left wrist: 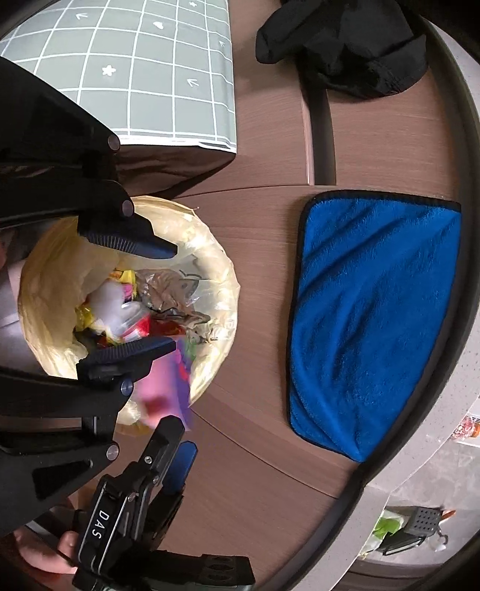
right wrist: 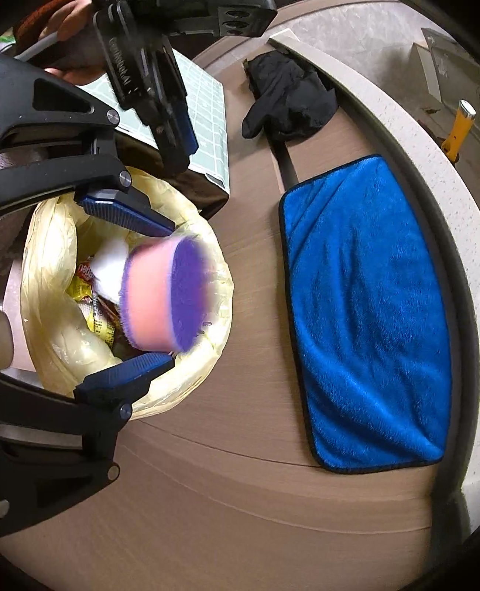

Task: Collect trash
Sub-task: 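Open both grippers to drop the tissue and sponge into the bin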

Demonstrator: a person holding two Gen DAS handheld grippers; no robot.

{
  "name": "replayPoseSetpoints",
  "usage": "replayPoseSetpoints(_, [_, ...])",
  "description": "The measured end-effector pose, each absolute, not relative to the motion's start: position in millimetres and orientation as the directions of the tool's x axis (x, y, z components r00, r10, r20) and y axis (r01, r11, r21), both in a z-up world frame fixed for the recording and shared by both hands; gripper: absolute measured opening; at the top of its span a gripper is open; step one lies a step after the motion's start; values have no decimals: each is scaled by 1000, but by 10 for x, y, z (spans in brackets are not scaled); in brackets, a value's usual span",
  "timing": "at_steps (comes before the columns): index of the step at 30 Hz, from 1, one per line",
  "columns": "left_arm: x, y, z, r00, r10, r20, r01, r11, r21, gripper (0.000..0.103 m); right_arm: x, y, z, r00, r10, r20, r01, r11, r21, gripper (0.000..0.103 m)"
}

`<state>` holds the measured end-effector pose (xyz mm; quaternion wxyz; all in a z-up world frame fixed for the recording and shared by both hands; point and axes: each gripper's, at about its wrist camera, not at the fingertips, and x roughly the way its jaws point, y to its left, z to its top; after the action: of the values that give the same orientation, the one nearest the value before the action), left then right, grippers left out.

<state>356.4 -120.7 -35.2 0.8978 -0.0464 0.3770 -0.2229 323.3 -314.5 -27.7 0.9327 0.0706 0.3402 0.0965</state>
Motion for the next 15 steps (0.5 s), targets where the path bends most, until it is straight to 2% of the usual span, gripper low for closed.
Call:
replayPoseSetpoints(8, [3238,-984,-133,678,-376,-631,303,926,-226,47,2965,-3143,-75,770,226,-597,-99,966,238,63])
replayPoseSetpoints(15, [2467,-692,189,769,-286,-572,240,958,-156,47,2360,-2985,205,792,258,-553,-131,957,259,63])
